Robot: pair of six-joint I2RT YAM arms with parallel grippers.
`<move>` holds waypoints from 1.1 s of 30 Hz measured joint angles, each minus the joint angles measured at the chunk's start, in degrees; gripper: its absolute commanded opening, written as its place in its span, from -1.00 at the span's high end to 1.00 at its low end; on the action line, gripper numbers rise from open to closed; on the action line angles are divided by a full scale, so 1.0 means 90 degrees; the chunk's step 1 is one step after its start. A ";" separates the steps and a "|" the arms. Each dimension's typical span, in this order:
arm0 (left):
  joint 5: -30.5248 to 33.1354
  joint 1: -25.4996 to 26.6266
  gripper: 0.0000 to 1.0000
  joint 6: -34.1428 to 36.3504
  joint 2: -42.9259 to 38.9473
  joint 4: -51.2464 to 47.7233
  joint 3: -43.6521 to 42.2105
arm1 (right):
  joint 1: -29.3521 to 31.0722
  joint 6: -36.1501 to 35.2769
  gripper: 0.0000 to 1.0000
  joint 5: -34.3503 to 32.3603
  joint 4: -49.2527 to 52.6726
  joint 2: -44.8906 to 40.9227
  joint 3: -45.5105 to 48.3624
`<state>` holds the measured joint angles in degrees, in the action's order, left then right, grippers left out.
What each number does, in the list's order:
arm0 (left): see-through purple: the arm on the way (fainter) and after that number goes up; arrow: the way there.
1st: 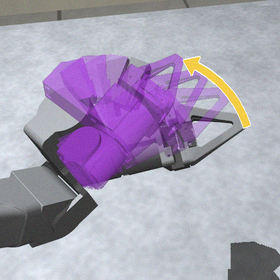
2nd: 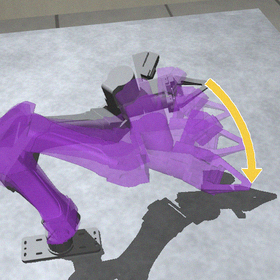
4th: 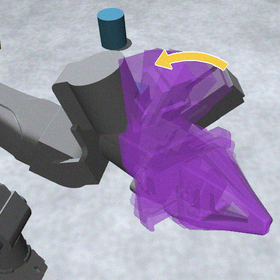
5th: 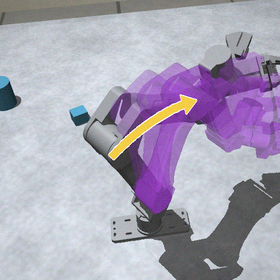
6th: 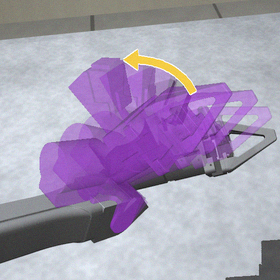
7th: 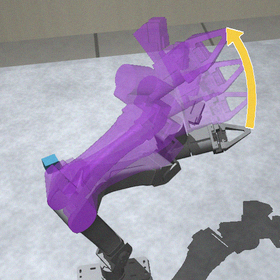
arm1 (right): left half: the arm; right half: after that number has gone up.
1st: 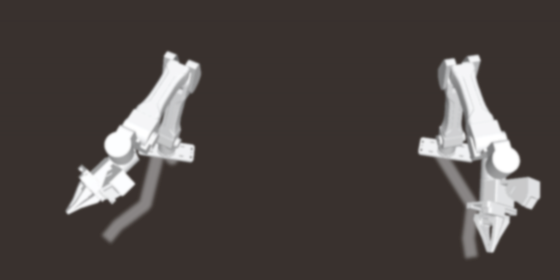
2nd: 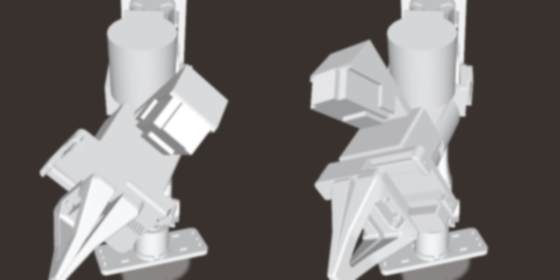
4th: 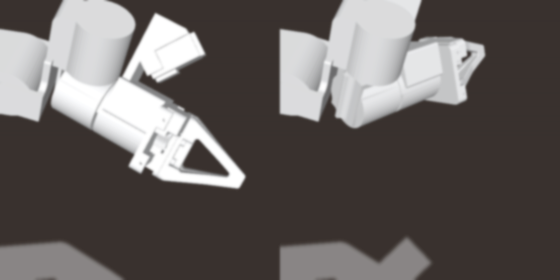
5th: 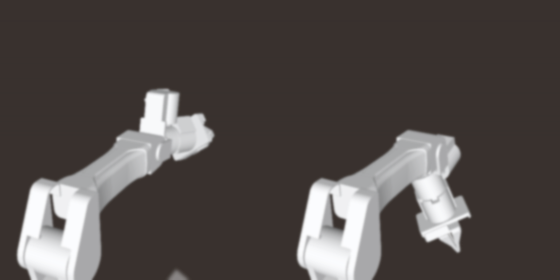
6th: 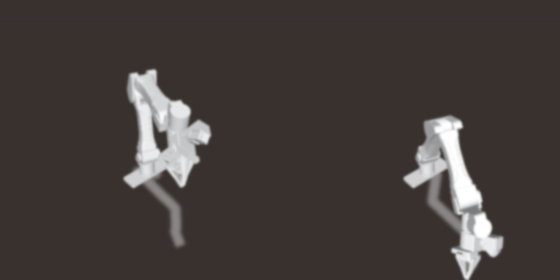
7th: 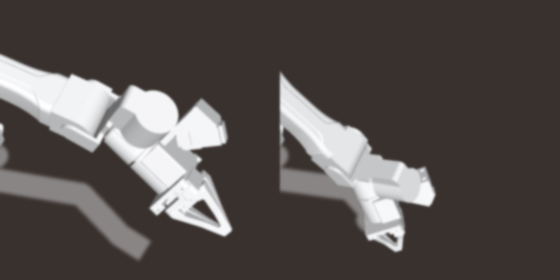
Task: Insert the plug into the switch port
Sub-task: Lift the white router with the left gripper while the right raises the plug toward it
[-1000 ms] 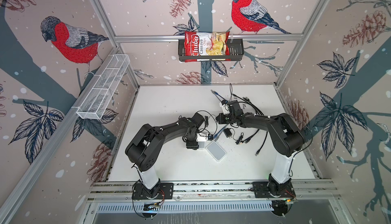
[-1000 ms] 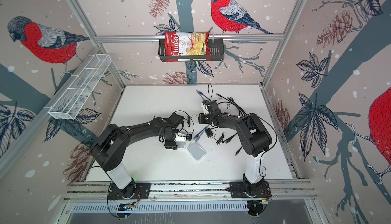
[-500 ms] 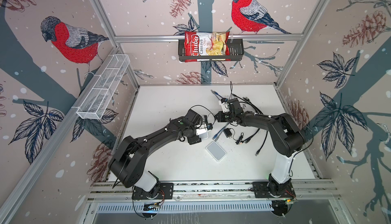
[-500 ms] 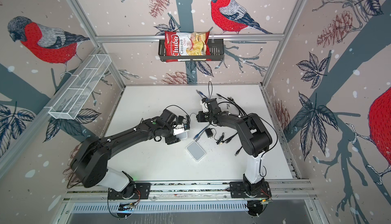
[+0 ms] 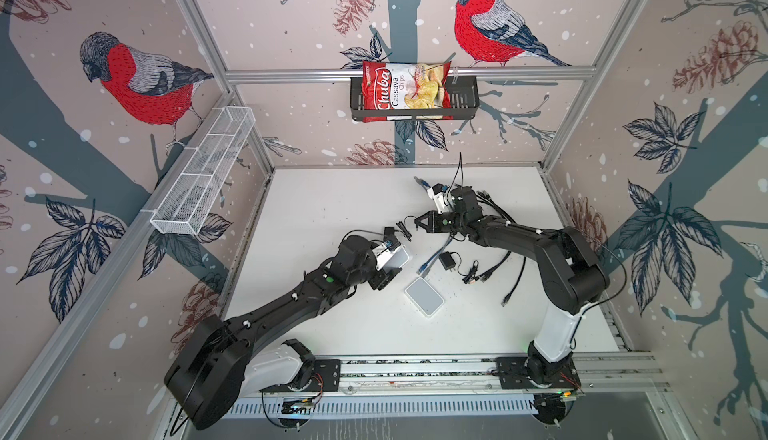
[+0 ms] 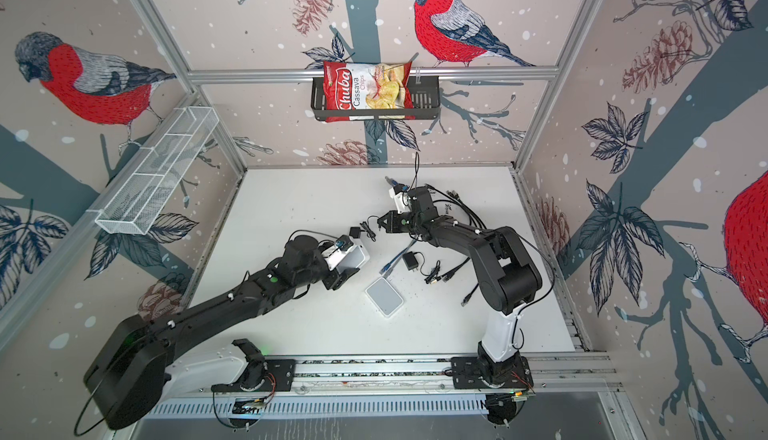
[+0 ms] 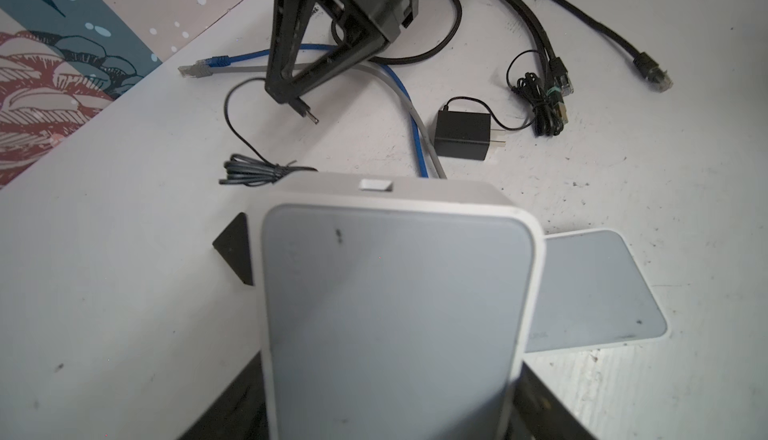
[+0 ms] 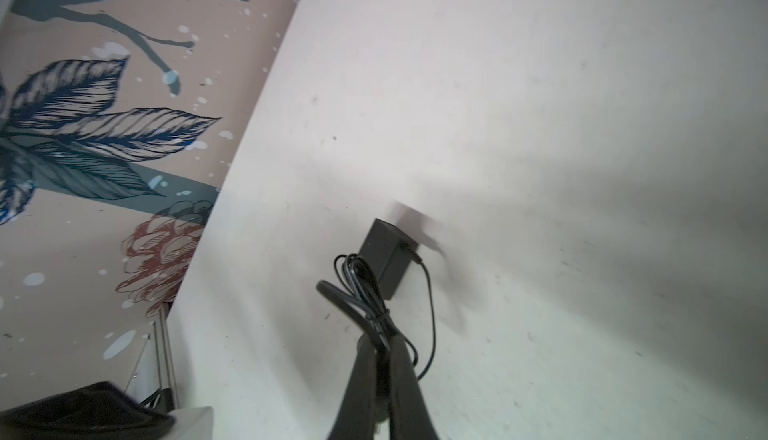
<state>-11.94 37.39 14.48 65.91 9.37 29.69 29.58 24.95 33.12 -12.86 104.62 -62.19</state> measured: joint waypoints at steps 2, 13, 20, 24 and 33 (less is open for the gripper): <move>0.0005 0.0000 -0.28 -0.0279 -0.0138 0.0452 -0.0318 | 0.0005 0.0078 0.95 0.0197 -0.0248 -0.0097 0.0124; 0.0323 0.0002 -0.28 -0.1095 -0.0068 0.2681 -0.1409 | 0.0277 0.0573 0.96 0.1120 -0.2069 -0.0444 0.0697; 0.0551 0.0005 -0.28 -0.1239 0.0437 0.3844 -0.1807 | 0.0464 0.0736 0.96 0.1166 -0.2681 -0.0590 0.0792; 0.0670 0.0005 -0.28 -0.1268 0.0772 0.4442 -0.1892 | 0.0639 0.0741 0.96 0.1166 -0.2849 -0.0629 0.0974; 0.0665 0.0005 -0.28 -0.1348 0.1149 0.5085 -0.1892 | 0.0920 0.0561 0.96 0.1154 -0.2934 -0.0663 0.1044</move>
<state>-5.96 37.43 2.35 76.25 55.13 12.67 37.87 30.00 43.51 -39.27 98.65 -52.80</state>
